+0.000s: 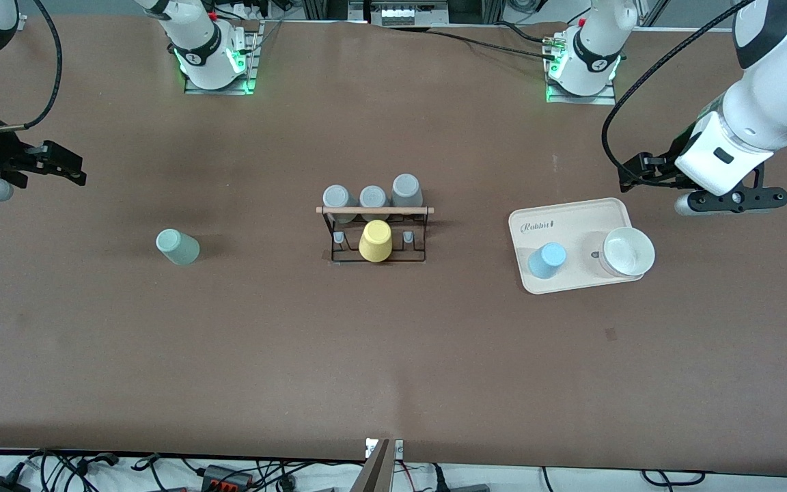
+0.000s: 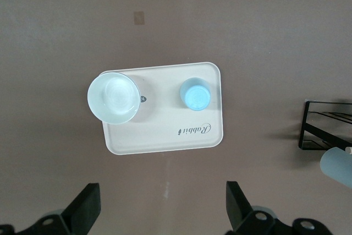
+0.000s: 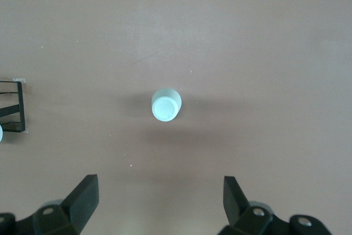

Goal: Hang scattered cups on rack with three cups
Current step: 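Reach the left gripper down to the light blue cup on the tray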

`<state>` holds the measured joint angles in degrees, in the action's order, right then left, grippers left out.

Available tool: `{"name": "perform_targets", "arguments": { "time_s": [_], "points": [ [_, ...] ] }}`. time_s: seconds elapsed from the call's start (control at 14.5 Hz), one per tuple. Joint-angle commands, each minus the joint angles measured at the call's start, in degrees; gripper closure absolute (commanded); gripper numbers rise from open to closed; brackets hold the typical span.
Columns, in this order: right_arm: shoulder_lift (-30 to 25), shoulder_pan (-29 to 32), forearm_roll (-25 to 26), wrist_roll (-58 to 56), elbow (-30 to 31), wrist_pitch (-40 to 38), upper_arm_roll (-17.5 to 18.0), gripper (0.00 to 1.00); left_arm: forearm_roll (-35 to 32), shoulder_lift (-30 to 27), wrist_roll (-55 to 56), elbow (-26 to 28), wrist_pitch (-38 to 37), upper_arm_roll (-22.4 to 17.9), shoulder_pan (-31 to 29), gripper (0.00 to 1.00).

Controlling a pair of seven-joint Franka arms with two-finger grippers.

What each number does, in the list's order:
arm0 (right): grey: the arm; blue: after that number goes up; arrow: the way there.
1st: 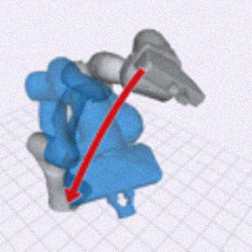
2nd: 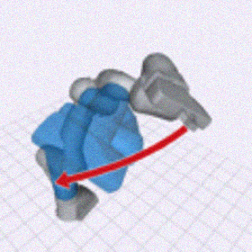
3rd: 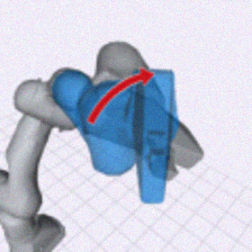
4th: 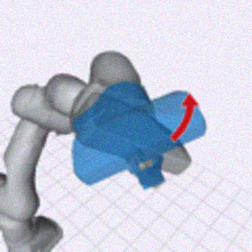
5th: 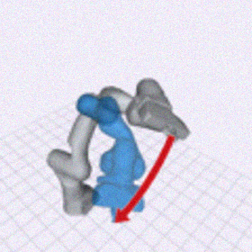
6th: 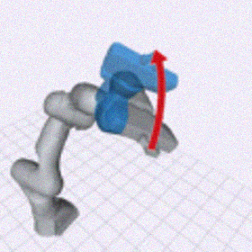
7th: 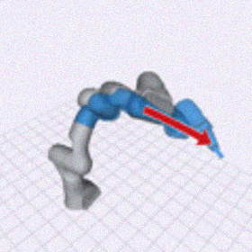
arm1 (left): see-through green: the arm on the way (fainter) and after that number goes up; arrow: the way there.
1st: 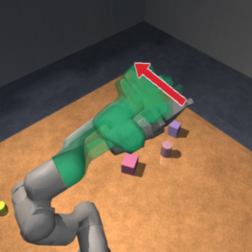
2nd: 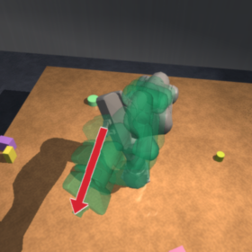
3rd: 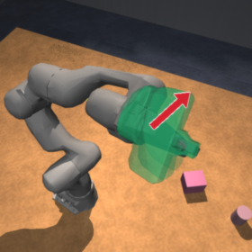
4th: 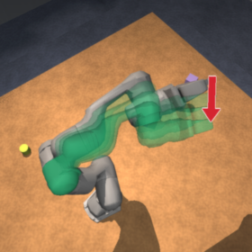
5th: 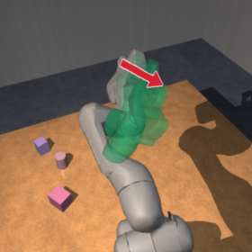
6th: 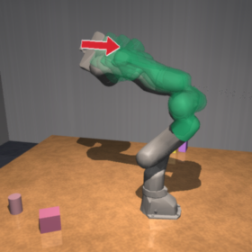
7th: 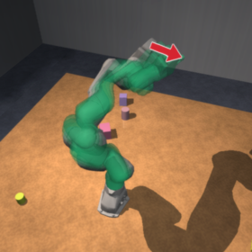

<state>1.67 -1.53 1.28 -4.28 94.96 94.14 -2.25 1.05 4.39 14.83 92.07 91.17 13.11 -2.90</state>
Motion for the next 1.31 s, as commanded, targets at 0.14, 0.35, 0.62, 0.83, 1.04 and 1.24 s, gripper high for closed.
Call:
{"name": "perform_targets", "arguments": {
  "time_s": [0.14, 0.35, 0.62, 0.83, 1.04, 1.24],
  "points": [
    [-1.85, 0.13, -0.66, 0.5, 0.58, -1.24, 0.32, 0.0, 0.89, 0.53, -0.5, -1.54, -1.08, 0.25, -0.17, 0.0],
    [-1.93, 0.13, -0.66, 0.5, 0.49, -1.16, 0.23, 0.0, 0.89, 1.06, -0.15, -1.8, -0.73, 0.25, 0.09, 0.0],
    [-1.93, 0.13, -0.66, 0.5, 0.49, -1.07, 0.23, 0.0, 0.62, 6.84, -0.5, -2.68, -1.25, 0.25, 1.14, 0.0],
    [-1.93, 0.13, -0.66, 0.5, 0.49, -1.07, 0.23, 0.0, 0.97, 12.64, -0.94, -2.24, -2.22, 0.43, 1.41, 0.0],
    [-1.93, 0.13, -0.66, 0.5, 0.4, -1.15, 0.32, 0.0, 0.63, 16.52, -1.65, -2.33, -1.88, 2.01, 2.98, 0.0],
    [-1.93, 0.13, -0.66, 0.5, 0.4, -1.15, 0.32, 0.0, -2.25, 27.56, -2.09, -6.17, 3.56, 1.92, 4.99, 0.0]
  ]
}}
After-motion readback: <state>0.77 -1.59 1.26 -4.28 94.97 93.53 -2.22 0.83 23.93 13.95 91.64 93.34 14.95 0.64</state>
